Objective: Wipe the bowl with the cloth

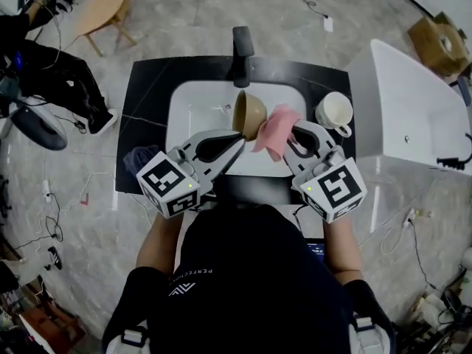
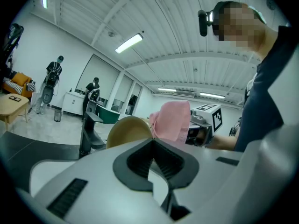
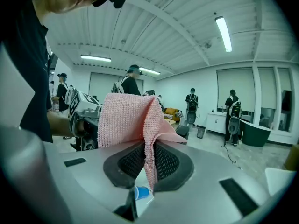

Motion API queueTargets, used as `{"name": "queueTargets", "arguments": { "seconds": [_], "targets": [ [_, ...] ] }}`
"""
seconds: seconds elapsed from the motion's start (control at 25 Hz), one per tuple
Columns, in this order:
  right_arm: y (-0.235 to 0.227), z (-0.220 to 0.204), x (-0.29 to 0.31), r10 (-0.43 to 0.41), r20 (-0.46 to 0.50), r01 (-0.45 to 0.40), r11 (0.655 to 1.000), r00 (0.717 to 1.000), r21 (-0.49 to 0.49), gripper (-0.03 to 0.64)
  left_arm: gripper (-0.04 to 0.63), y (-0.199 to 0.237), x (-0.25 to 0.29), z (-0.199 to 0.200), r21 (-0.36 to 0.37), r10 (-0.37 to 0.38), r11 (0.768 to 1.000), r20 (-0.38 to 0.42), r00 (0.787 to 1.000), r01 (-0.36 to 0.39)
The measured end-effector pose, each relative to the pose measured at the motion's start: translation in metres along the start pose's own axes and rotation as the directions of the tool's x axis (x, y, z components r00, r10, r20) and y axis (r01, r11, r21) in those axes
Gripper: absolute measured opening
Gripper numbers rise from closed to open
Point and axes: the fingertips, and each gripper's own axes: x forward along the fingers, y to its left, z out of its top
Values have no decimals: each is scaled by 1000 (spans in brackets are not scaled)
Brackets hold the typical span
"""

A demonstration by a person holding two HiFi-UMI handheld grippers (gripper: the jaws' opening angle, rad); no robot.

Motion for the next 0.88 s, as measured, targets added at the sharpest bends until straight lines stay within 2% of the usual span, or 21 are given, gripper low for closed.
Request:
{"name": "queueTargets", "arguments": {
  "seconds": [0.16,0.36,0.52,0.88],
  "targets": [
    [8,2,7,24,16,-24,1000,1000,5,49,11,-4,-2,-5,41,-20,999,-23,1000,21],
    [7,-4,16,17,-11,-18,999,1000,-47,49,11,-5,-6,-13,107,-70,991,-89,994,79],
    [0,-4,15,17,-28,-20,996,999,-89,49,11,-14,-8,-13,152,-119,979,-133,984,139],
    [-7,0,15,48,-69,-61,978,996,-201,49,12,-35,-20,-7,194,-230,944,-195,953,268]
  ]
}}
